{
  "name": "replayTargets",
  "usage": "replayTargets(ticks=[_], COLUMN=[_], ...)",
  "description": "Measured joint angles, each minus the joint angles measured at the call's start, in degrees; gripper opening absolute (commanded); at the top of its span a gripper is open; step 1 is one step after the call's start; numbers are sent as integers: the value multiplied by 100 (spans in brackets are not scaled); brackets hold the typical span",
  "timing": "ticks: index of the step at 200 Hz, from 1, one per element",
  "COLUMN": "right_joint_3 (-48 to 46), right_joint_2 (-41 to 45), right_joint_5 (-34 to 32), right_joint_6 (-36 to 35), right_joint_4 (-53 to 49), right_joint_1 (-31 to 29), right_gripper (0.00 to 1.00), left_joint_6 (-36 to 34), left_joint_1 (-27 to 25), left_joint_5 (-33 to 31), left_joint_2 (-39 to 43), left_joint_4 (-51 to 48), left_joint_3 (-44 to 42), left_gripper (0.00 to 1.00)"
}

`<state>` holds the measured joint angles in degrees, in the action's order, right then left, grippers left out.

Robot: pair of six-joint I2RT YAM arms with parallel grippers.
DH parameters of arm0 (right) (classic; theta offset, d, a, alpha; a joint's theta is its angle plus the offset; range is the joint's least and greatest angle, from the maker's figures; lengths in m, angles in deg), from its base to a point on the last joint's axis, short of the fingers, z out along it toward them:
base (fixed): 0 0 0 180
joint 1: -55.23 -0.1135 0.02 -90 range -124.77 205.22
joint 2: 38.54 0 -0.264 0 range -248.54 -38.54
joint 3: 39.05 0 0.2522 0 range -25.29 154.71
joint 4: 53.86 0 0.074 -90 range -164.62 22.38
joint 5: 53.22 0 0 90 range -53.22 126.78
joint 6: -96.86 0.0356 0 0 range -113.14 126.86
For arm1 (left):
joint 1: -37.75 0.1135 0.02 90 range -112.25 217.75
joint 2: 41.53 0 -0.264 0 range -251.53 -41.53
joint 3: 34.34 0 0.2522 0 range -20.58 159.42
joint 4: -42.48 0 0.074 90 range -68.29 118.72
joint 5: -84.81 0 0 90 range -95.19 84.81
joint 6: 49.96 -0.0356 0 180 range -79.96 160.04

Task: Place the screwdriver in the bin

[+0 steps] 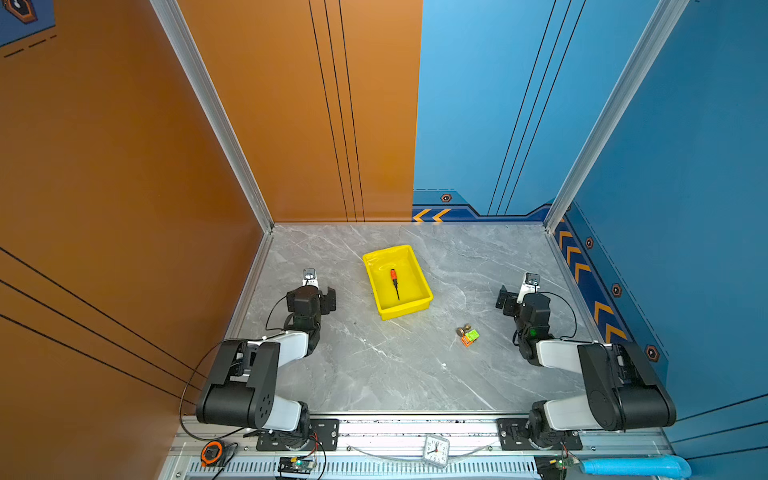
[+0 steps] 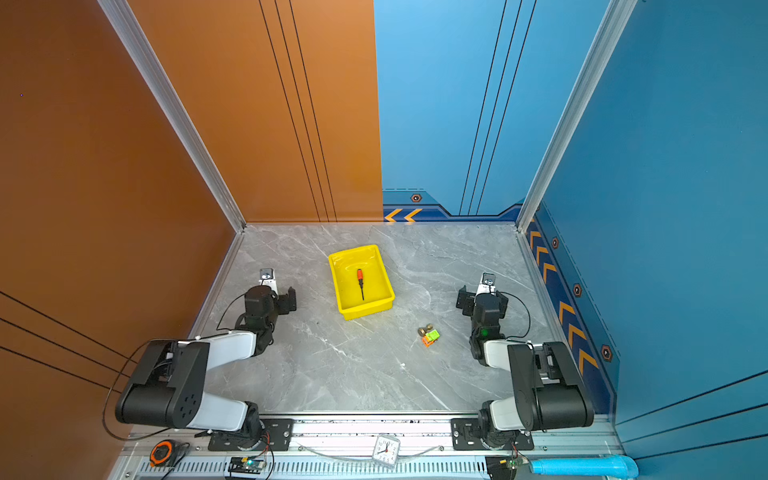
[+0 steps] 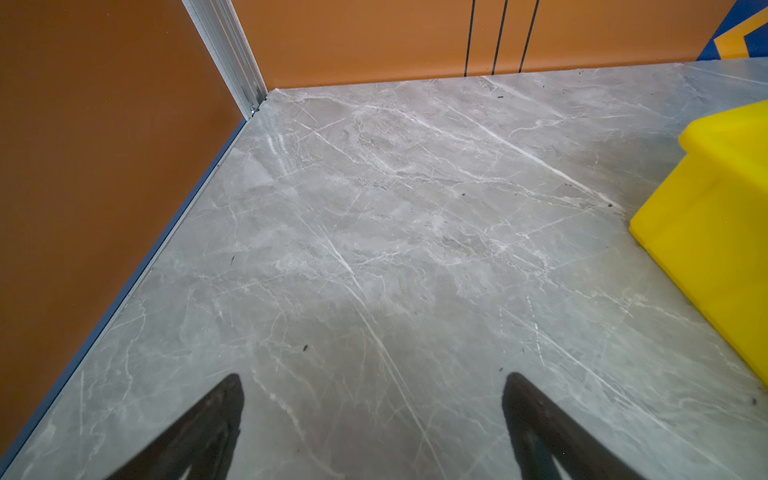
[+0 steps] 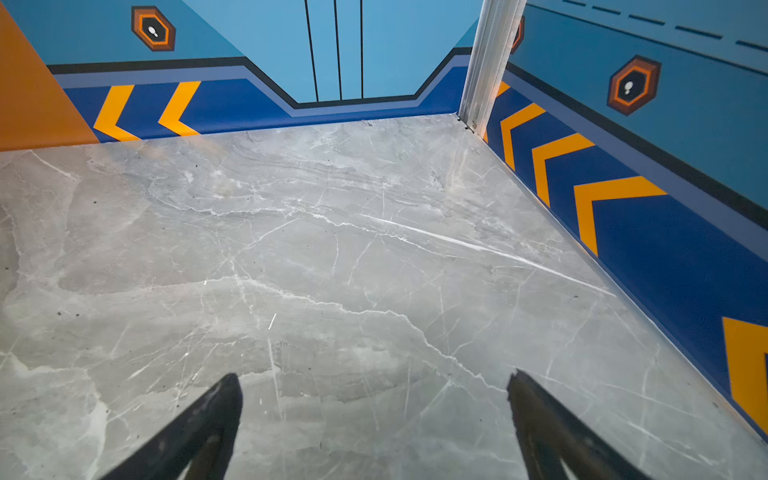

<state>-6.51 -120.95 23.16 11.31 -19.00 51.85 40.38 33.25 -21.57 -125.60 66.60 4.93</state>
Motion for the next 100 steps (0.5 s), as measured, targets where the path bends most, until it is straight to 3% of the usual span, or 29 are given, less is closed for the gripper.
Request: replayTargets(ticks=[100], right_joint_3=[-2], right_joint_2=[-538], right_joint_5=[-7], right_joint_6=[-199], right_joint_4=[629], right_joint_1=[-155], right_gripper=[100], left_joint_6=[-55], left_joint_1=[118], left_joint_5=[219], left_joint_2=[-289], left_joint_4=[752], left_joint_3=[-120], left_gripper=[98])
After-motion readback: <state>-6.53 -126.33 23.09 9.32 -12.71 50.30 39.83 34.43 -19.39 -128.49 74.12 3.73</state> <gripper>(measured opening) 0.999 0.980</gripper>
